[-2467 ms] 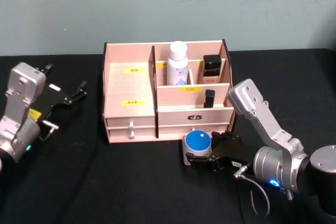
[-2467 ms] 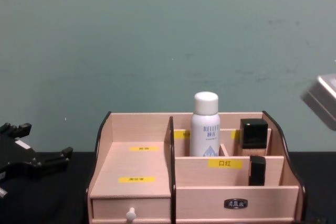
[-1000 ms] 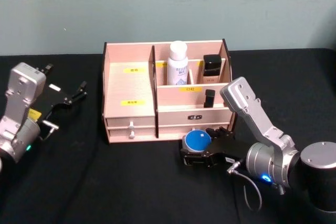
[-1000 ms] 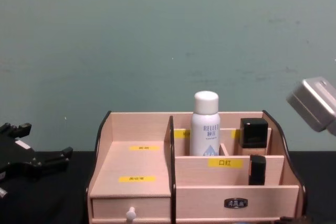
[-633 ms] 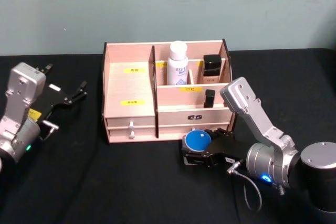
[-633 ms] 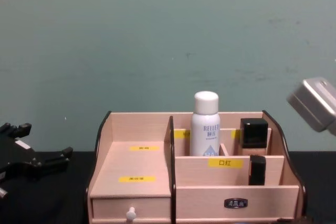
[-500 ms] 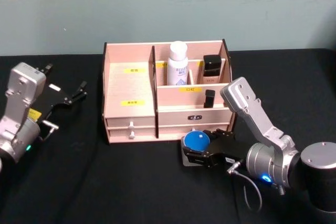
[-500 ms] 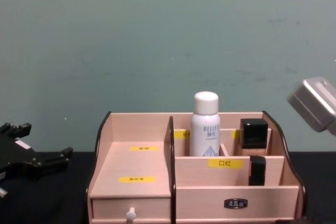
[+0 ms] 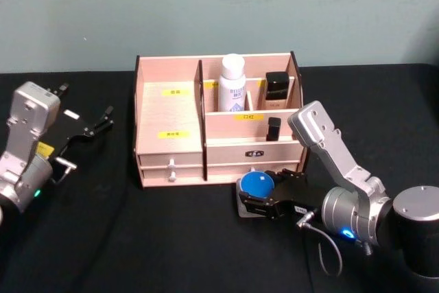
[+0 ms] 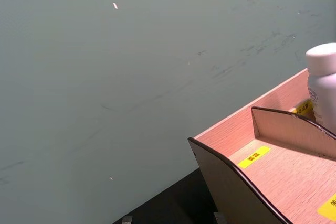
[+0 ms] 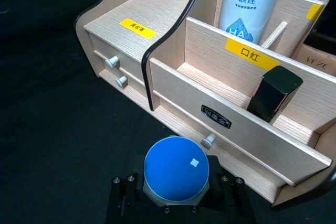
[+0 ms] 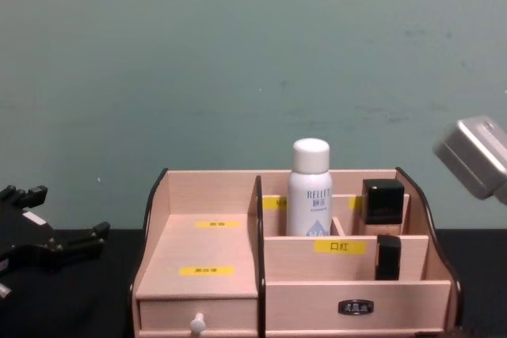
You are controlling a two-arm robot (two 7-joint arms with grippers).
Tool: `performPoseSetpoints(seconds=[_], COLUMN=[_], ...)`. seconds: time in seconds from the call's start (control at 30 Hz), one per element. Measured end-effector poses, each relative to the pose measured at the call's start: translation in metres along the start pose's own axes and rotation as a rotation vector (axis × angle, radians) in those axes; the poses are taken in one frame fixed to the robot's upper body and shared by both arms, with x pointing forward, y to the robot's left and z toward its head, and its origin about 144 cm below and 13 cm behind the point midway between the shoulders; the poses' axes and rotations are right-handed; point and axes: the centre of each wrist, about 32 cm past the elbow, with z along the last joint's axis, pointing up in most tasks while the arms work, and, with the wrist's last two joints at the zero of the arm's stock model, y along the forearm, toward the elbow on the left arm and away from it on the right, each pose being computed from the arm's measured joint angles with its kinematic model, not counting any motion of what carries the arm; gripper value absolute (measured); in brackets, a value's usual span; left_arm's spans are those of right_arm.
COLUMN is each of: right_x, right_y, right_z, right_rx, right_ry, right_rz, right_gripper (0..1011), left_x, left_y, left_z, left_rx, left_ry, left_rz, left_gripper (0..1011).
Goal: Pick up the facial cleanser and watermelon frost from the table and place them into the tiered storage box.
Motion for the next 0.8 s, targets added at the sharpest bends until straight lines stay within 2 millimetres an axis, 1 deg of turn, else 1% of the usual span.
performPoseSetpoints(seconds=[0.33,0.5,0.63,0.77,0.8], right_x=[0.003,0.003,0.002,0.000,-0.003], right_y=[-0.001,-0.004,-0.007,-0.010,-0.012], right_z=[-0.002,0.001,0.008,0.019,0.026], right_rx=[0.021,0.038,0.062,0.095,0.110], right_ry=[0.009,0.007,-0.002,-0.020,-0.030], right_rz=[0.026,0.044,0.060,0.082,0.094], right_gripper=[729,729,729,729,729], left_x=[0.000,0.000,0.000,0.000,0.000], left_y=[0.000,0.000,0.000,0.000,0.000], left_z=[0.000,0.000,0.000,0.000,0.000], left_rx=[0.000,0.000,0.000,0.000,0.000], left_ry=[0.000,0.000,0.000,0.000,0.000], left_rz=[0.000,0.000,0.000,0.000,0.000], left_gripper=[1001,1001,1001,1001,1001])
